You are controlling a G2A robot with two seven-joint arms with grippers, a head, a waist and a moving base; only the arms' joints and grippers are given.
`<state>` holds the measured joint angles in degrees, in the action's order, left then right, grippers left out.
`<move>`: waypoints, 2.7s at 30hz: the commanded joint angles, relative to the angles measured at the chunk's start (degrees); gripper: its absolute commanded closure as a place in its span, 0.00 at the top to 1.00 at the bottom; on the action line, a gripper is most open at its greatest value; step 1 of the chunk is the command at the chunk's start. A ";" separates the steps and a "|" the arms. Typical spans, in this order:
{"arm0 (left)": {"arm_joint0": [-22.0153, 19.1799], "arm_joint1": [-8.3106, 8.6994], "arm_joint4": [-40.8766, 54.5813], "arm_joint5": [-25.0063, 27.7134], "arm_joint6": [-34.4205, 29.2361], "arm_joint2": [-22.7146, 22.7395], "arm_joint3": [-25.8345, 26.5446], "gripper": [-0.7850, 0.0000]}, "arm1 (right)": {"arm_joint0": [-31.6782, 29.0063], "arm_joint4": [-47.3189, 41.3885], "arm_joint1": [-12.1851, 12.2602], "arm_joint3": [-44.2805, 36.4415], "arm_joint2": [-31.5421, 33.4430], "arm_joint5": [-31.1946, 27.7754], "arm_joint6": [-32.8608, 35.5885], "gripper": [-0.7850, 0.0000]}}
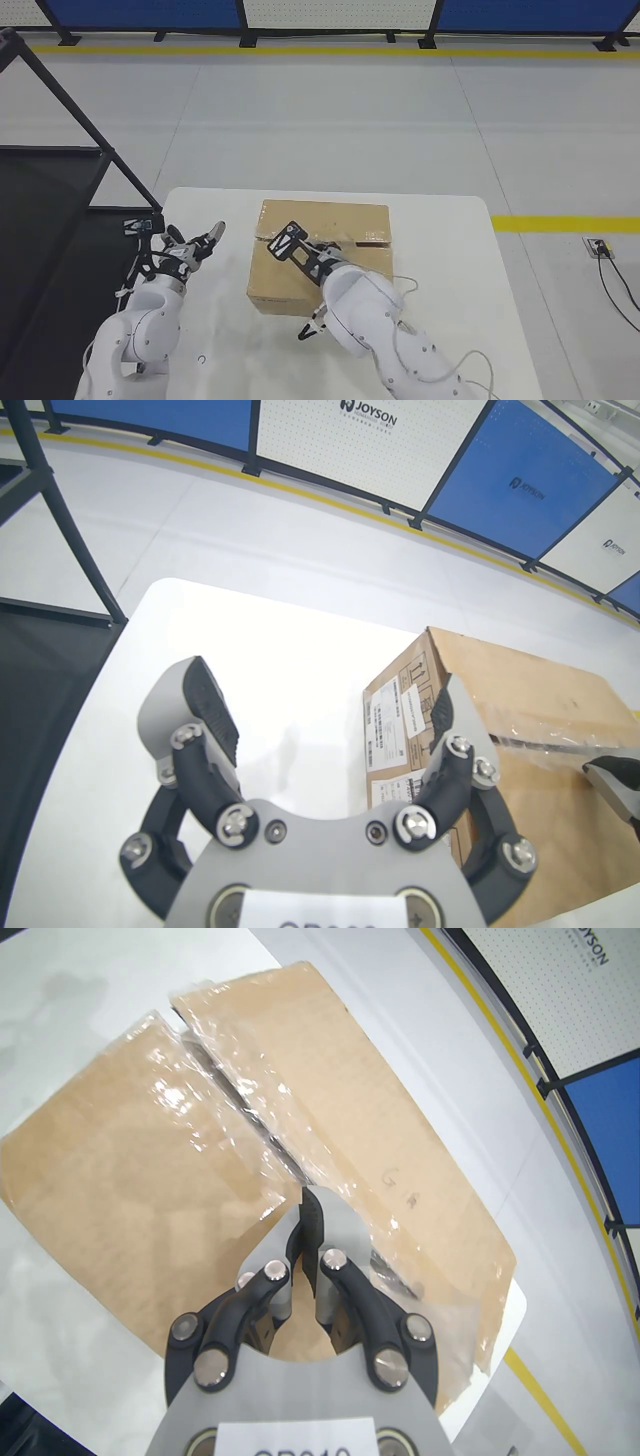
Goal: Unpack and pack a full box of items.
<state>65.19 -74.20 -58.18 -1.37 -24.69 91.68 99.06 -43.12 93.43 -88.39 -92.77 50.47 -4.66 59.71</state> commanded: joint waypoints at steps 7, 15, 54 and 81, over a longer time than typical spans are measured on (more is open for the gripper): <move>-0.52 0.24 0.07 0.42 -0.24 -0.25 -0.45 1.00 | -4.32 2.69 0.60 -3.37 4.33 2.47 0.05 0.00; -0.22 0.52 0.33 0.68 -0.15 0.23 -0.56 1.00 | -7.54 4.79 0.74 -6.95 7.30 5.61 -0.86 0.00; 0.40 1.32 1.02 -0.34 0.56 -0.74 0.16 1.00 | -9.74 3.96 -0.83 -9.41 9.98 8.79 -2.34 0.00; 0.09 1.90 1.18 -0.26 0.82 -0.82 0.05 1.00 | -9.51 8.25 -1.91 -7.52 13.17 12.25 4.14 0.00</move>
<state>65.29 -72.31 -57.11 -1.63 -23.95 90.85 99.12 -52.67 102.12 -90.27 -100.43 63.42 7.90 63.32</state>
